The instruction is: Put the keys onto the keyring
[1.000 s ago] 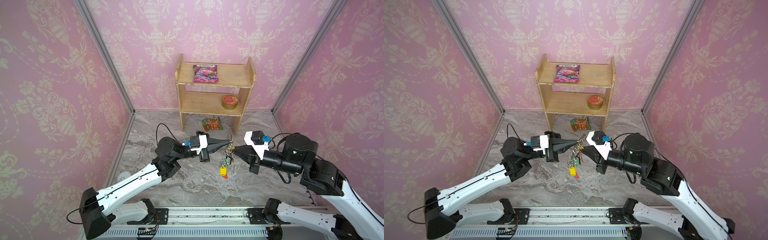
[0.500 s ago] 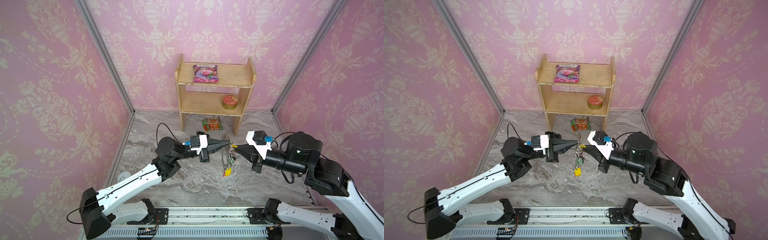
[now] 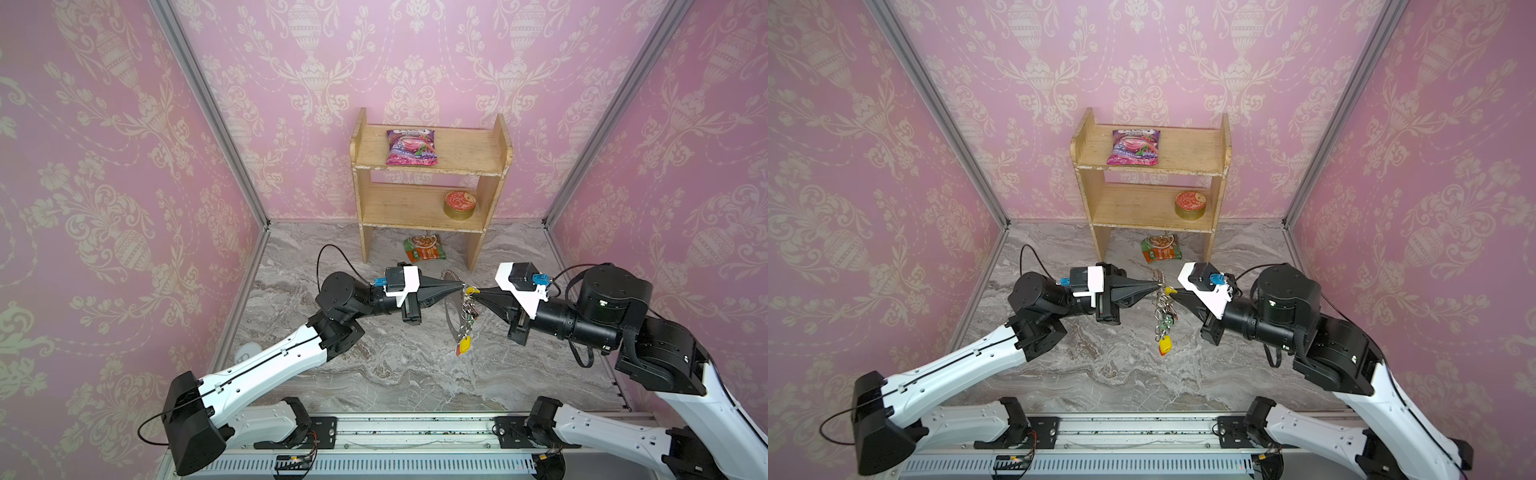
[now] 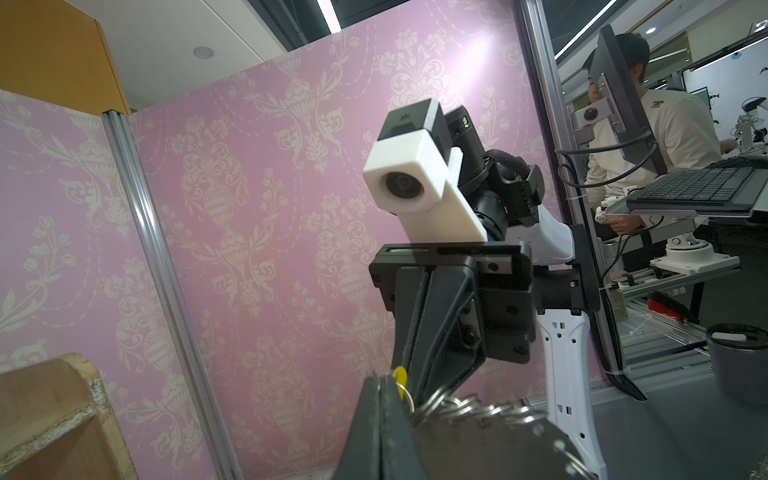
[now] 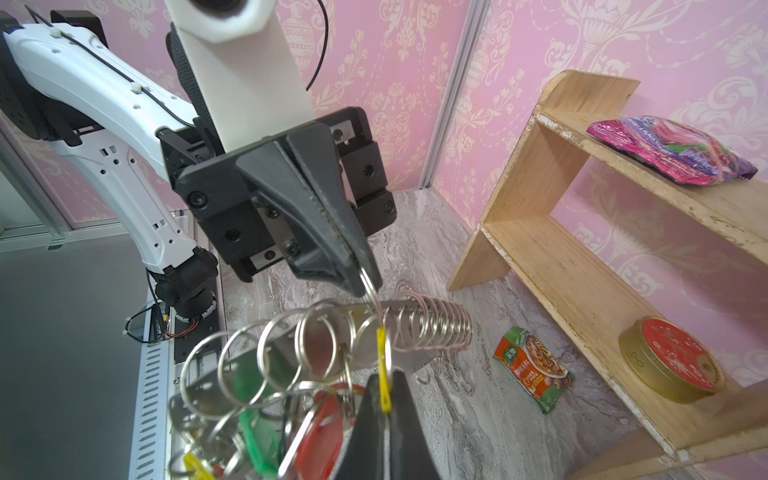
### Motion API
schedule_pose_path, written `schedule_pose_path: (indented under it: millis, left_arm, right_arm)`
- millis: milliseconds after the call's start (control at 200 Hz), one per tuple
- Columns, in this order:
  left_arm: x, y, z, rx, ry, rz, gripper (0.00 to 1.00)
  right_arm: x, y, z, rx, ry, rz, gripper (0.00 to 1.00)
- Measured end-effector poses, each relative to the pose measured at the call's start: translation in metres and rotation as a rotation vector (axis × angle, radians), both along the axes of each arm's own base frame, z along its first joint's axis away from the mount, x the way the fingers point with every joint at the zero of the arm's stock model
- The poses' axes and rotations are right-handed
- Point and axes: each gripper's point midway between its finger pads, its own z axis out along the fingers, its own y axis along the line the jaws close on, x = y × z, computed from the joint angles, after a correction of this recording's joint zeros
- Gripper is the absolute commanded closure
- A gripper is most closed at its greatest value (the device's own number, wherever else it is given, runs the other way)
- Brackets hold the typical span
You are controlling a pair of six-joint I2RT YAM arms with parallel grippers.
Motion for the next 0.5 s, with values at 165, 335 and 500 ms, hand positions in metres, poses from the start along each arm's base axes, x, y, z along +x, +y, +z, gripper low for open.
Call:
schedule_pose_path:
  millis: [165,335,500]
  left_arm:
    - [0.0000,-0.0001,-0.0001,0.001,0.002,0.000,1.00]
    - [-0.0008,-0.0012,-0.0015,0.004,0.017,-0.017,1.00]
    - [0.0009,-0.0070,-0.0090,0.024,0.041,-0.039,1.00]
  right_arm:
    - [0.0007,-0.0039,0.0031,0.004,-0.012,-0.016,1.00]
    - [0.0017,-0.0044,0.0038,0.001,-0.017,-0.022,1.00]
    - [0.0035,-0.0029,0.0058,-0.004,-0.025,-0.022,1.00]
